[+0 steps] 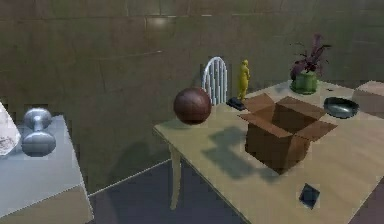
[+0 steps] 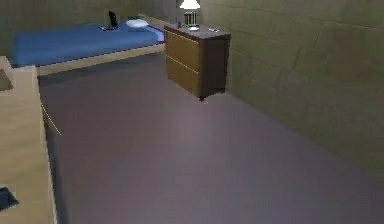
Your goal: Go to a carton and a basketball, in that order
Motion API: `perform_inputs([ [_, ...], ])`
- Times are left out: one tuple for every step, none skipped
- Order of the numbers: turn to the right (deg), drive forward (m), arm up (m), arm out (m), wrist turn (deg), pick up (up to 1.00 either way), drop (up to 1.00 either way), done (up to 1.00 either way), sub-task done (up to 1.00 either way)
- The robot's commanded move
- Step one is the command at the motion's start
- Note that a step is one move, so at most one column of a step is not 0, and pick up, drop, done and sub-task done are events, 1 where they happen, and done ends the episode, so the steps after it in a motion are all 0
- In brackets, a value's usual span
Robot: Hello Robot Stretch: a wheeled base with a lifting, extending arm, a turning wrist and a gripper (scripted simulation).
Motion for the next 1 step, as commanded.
perform_inputs([
  [0.0,0.00,0.00,0.00,0.0,0.00,0.00,1.00,0.00],
])
